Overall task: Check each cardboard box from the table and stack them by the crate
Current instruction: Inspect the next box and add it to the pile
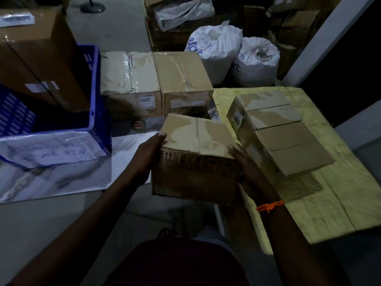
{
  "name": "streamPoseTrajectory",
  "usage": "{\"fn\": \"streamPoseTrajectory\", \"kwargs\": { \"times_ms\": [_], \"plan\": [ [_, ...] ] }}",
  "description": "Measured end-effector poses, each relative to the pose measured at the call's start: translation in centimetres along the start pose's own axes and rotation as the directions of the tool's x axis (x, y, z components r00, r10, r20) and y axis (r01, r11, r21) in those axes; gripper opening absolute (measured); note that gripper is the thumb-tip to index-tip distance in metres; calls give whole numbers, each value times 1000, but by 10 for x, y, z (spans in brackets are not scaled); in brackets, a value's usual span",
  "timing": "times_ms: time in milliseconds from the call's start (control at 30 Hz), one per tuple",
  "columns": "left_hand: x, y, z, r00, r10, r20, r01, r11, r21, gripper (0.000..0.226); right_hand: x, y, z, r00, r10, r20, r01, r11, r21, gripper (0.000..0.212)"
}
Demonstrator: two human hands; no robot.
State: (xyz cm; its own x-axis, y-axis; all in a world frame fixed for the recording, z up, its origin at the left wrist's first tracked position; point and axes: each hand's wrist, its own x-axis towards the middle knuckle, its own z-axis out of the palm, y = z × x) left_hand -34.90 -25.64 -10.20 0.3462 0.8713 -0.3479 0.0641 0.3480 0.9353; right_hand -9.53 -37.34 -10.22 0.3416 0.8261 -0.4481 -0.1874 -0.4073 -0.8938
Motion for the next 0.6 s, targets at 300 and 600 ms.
{"fn": "streamPoseTrajectory", "kwargs": {
  "times_ms": [300, 600],
  "plan": [
    [-7, -58, -9, 998, -38, 42, 37, 999, 33, 53, 13, 51, -4, 999, -16, -47, 5, 972, -236, 68],
    [17, -80, -3, 994, -29, -109, 56, 967, 249, 55, 41, 63, -3, 996, -51, -77, 22, 941, -337, 70]
  ]
}}
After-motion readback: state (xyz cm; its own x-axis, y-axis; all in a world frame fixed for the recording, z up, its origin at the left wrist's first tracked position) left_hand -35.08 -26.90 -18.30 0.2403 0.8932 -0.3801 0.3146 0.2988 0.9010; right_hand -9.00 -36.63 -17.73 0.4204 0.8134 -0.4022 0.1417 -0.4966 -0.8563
